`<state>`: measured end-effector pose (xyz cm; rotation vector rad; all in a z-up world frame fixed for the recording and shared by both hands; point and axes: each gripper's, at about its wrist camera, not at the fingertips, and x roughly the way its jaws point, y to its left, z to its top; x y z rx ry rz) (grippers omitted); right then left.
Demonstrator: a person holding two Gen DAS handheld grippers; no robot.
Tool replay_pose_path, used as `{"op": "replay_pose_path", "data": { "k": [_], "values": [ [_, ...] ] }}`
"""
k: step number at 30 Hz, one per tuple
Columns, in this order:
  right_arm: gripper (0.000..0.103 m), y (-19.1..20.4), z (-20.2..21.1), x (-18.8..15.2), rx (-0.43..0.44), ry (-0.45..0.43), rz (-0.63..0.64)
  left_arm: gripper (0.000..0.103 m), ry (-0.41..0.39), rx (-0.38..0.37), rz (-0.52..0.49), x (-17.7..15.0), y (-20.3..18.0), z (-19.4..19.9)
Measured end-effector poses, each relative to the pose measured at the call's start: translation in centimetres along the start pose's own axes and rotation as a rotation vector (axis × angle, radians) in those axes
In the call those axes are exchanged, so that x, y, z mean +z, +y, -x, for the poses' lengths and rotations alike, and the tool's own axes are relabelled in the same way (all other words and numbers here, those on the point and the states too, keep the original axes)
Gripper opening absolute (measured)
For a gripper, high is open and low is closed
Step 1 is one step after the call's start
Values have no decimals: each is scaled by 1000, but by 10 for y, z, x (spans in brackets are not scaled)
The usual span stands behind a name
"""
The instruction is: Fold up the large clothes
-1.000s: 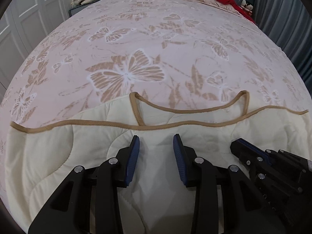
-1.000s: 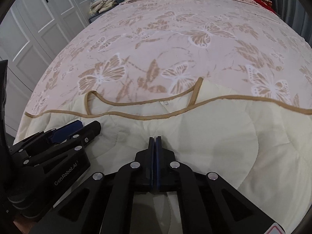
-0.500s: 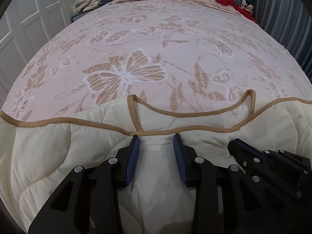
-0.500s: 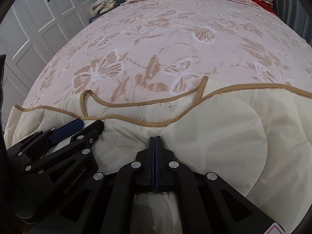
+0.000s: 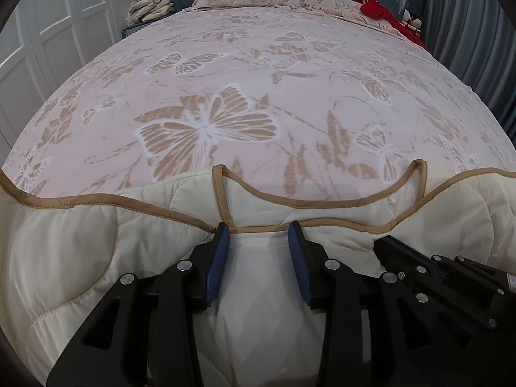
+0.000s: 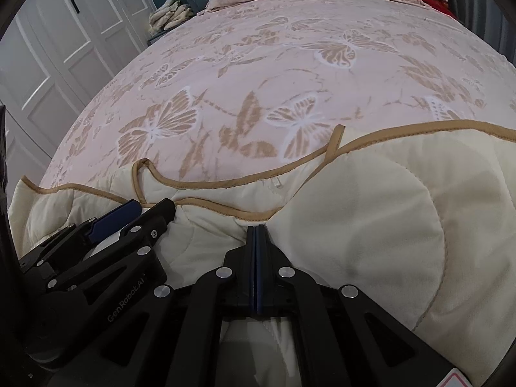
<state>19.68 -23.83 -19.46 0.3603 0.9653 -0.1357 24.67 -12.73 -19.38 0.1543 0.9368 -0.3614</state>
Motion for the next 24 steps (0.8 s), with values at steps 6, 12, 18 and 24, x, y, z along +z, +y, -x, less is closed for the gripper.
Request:
{"op": "replay_pose_path", "data": {
  "k": [6, 12, 18, 24],
  "values": [
    [0, -1, -2, 1, 6, -9, -9, 37, -13, -2, 12, 0, 1, -2],
    [0, -2, -3, 1, 10, -14, -12, 38, -19, -2, 17, 0, 1, -2],
    [0, -3, -3, 2, 12, -20, -16, 38, -22, -3, 19, 0, 2, -3],
    [0, -3, -4, 2, 14, -25, -19, 38, -25, -3, 20, 0, 2, -2]
  ]
}}
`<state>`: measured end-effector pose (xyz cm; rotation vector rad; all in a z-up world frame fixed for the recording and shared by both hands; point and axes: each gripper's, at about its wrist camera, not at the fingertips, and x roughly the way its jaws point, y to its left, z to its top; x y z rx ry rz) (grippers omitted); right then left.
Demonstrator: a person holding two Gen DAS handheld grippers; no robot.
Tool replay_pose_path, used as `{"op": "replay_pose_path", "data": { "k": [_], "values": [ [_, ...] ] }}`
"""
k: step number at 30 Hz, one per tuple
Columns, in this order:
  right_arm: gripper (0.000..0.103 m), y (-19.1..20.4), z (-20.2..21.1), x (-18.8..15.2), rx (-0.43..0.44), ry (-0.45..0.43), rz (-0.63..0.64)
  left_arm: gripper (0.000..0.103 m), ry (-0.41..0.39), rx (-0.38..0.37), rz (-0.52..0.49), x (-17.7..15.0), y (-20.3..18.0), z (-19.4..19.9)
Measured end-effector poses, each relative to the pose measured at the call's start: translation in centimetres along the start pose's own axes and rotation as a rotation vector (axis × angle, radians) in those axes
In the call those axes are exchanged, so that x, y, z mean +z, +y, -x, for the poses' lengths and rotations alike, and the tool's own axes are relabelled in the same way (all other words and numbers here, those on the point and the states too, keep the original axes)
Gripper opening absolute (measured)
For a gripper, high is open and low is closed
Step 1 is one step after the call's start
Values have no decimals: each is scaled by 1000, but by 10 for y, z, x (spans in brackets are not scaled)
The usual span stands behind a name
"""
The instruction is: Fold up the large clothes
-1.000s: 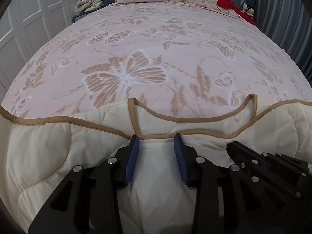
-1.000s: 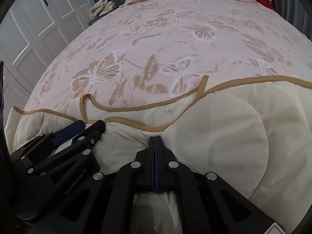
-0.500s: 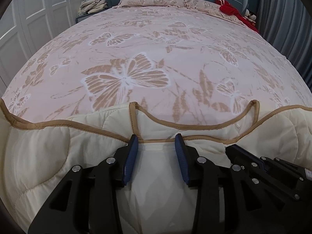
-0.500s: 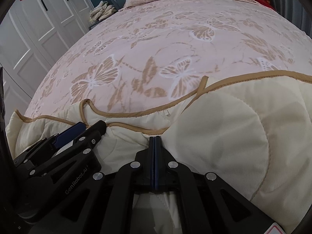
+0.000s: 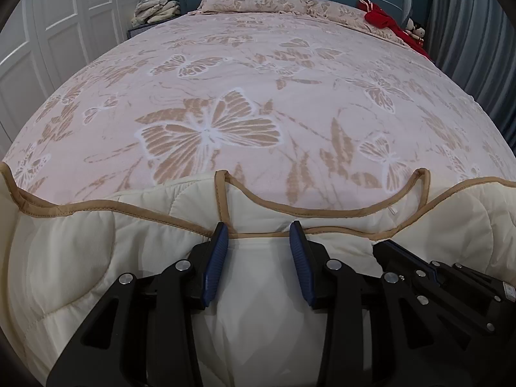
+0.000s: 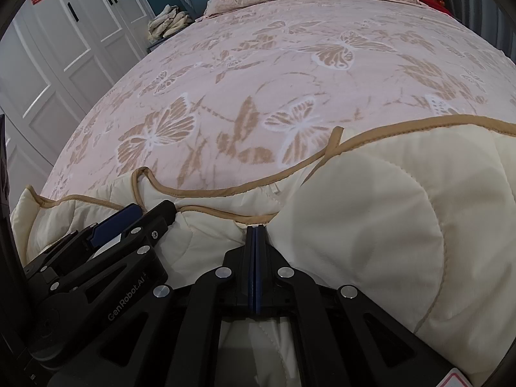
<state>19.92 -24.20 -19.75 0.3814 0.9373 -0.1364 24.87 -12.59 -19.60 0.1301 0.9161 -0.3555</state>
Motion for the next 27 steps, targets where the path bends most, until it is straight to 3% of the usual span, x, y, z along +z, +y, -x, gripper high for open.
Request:
{"op": "replay_pose_path", "data": {
  "k": [9, 12, 14, 16, 21, 24, 27],
  "values": [
    [0, 1, 3, 2, 1, -4, -7, 40, 13, -3, 1, 3, 0, 4],
    [0, 1, 11, 7, 11, 6, -13, 56, 40, -54, 16, 8, 6, 18],
    [5, -1, 30, 12, 10, 1, -53, 78, 27, -83, 59, 8, 16, 37],
    [20, 0, 62, 10, -21, -57, -62, 86, -20, -73, 110, 5, 36, 69],
    [21, 9, 122, -15, 25, -64, -55, 90, -58, -40, 203, -16, 104, 146],
    [21, 24, 139, -40, 77, -24, -52, 91, -36, -22, 352, -53, 158, 181],
    [21, 49, 137, -65, 100, 23, -9, 91, 1, -12, 476, -90, 188, 192]
  ]
}}
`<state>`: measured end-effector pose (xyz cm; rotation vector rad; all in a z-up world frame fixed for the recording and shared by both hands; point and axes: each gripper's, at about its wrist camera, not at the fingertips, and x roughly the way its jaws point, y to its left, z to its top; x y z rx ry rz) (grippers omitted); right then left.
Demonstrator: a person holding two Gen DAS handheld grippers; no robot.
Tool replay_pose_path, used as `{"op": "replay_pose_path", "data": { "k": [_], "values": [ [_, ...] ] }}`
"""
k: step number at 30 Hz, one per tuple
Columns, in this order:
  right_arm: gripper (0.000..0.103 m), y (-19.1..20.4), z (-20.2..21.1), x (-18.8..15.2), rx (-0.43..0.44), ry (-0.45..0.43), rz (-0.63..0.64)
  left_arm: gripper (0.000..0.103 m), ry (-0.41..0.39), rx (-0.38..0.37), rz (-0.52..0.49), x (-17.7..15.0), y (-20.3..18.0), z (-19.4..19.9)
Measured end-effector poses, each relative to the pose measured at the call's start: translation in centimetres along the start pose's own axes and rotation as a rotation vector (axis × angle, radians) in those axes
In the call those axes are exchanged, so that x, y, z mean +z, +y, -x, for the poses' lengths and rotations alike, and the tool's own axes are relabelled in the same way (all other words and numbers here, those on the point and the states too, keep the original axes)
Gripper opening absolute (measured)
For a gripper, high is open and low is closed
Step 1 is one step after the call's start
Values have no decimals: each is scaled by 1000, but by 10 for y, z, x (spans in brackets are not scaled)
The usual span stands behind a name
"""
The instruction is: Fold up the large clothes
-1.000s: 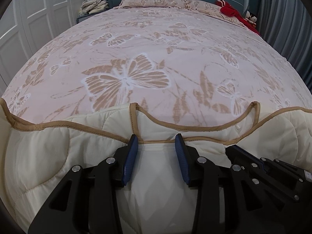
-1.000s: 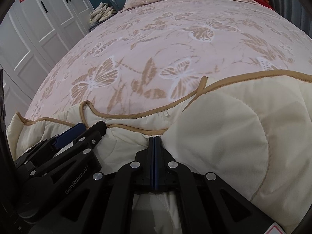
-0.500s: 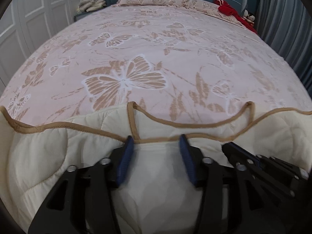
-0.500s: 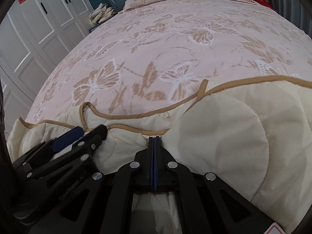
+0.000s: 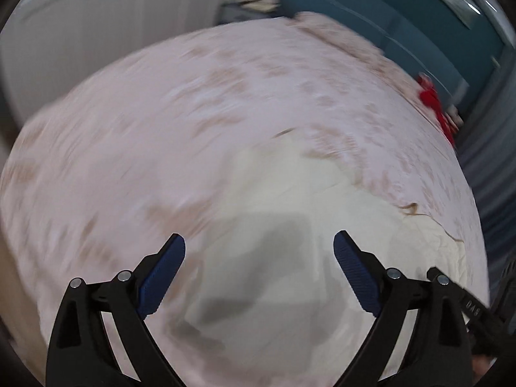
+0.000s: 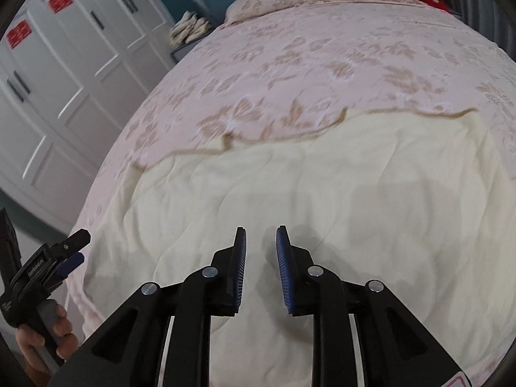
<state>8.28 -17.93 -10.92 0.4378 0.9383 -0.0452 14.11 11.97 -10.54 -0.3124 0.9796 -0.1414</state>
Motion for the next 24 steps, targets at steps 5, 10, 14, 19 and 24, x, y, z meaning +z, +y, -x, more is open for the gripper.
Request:
{"op": "replay_pose_path", "data": {
  "k": [5, 10, 14, 19, 24],
  "values": [
    [21, 18, -33, -23, -21, 84, 21, 91, 95, -60, 138, -35, 36, -15],
    [15, 9, -54, -21, -31, 98, -10, 90, 149, -157, 178, -47, 22, -35],
    [10, 2, -68, -11, -24, 117, -58, 69, 170, -205, 206, -45, 7, -39],
    [8, 7, -78, 3, -47, 130, -30, 33, 101, -183, 116, -32, -22, -11],
    [10, 0, -23, 4, 29, 71, -58, 23, 67, -216, 84, -18, -36, 17]
  ]
}}
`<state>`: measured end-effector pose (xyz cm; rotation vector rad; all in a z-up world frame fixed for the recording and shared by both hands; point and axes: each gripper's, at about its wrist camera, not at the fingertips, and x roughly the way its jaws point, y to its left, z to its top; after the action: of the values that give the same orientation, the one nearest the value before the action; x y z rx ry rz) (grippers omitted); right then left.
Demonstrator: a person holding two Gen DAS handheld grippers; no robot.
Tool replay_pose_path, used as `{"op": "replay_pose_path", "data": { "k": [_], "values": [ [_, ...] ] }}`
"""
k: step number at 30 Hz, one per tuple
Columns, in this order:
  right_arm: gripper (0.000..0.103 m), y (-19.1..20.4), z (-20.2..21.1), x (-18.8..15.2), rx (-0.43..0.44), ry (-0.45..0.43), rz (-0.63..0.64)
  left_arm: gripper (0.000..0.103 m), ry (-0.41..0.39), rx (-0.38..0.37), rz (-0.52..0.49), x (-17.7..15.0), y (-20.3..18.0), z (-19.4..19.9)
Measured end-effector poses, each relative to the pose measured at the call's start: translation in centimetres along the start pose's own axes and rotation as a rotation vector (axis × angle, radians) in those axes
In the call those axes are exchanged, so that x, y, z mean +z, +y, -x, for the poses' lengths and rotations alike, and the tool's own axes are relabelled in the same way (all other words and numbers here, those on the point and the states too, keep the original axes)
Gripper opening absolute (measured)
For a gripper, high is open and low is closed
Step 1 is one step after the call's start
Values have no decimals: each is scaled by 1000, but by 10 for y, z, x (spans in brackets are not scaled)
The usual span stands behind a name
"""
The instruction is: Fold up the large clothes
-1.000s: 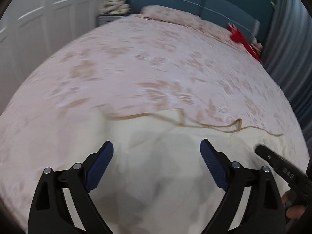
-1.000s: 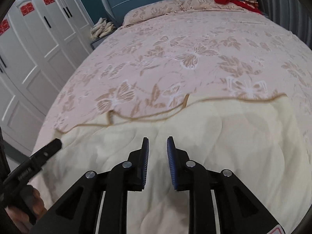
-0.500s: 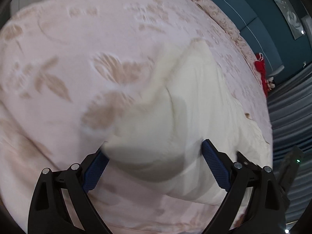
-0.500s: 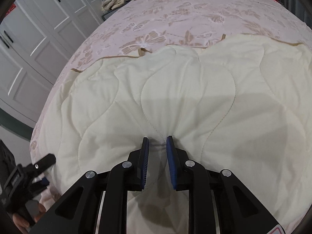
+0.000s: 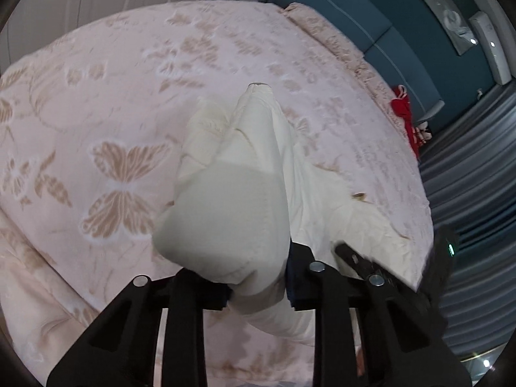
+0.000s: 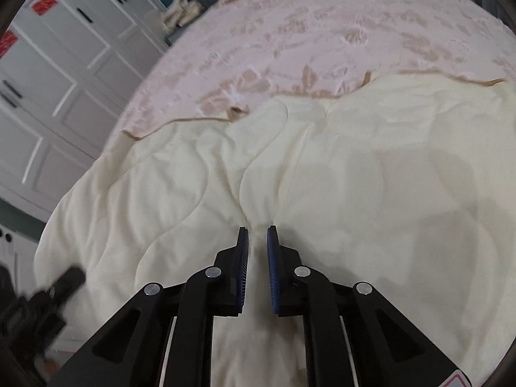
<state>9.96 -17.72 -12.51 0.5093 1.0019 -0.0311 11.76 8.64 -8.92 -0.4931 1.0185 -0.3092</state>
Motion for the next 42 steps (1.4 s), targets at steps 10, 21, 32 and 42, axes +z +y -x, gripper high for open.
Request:
{"op": "replay_pose_path", "data": {
  "k": [10, 21, 32, 42],
  "values": [
    [11, -24, 42, -88, -2, 27, 47, 20, -83, 45, -176, -13, -68, 28],
    [0, -46, 15, -82, 116, 48, -63, 19, -122, 63, -462, -73, -152, 47],
    [8, -121, 110, -112, 55, -50, -152, 19, -22, 11, -616, -118, -238, -7],
    [10, -175, 149, -122, -31, -108, -225, 19, 143, 34, -720, -178, -271, -78]
  ]
}}
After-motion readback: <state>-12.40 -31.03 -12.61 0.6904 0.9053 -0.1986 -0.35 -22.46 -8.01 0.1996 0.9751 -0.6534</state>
